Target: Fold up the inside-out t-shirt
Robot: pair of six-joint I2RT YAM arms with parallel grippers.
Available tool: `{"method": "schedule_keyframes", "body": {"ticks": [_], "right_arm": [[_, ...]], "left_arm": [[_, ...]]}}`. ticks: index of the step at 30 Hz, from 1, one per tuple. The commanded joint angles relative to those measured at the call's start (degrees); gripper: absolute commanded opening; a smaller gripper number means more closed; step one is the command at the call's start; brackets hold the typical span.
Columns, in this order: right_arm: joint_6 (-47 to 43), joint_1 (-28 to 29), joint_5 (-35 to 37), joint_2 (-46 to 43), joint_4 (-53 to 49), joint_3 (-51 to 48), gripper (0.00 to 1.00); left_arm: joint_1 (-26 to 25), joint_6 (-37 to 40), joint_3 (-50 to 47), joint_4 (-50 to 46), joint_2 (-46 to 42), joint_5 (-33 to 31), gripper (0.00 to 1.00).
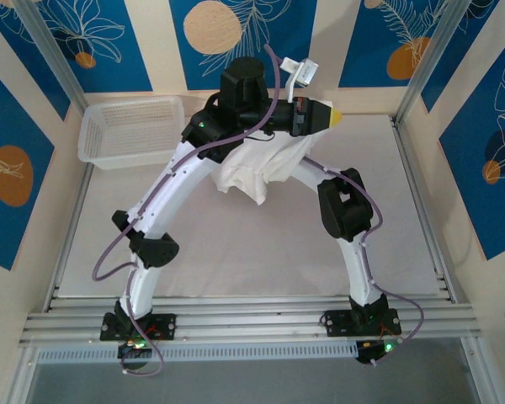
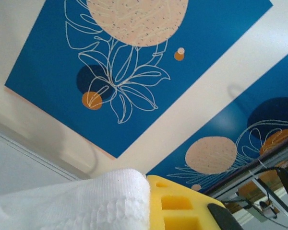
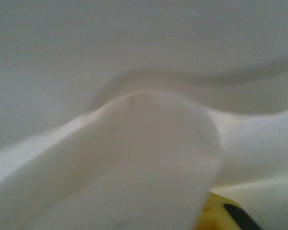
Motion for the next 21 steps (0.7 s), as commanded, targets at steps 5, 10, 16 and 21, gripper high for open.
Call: {"method": "schedule_keyframes", "body": {"ticks": [5, 10, 16, 21], "right_arm": [[-12.42, -0.28, 10.25, 7.84, -19.74, 10.97, 0.59], [-21.28, 0.47, 12.35, 14.13, -31.51, 20.4, 0.87], [-29.48, 2.51, 19.38, 23.44, -42.74, 32.35, 0.88], [-29.6, 2.34, 12.9, 25.24, -43.78, 32.71, 0.62]], "left_arm": [[-2.07, 6.24, 3.3, -2.12, -7.56, 4.3, 0.0], [-2.74, 11.99, 3.34, -6.62, -9.24, 0.96, 0.0], [-4.13, 19.91, 3.23, -11.94, -11.58, -4.68, 0.0], [-4.12, 22.45, 0.32, -15.26, -13.82, -8.94, 0.0]]}}
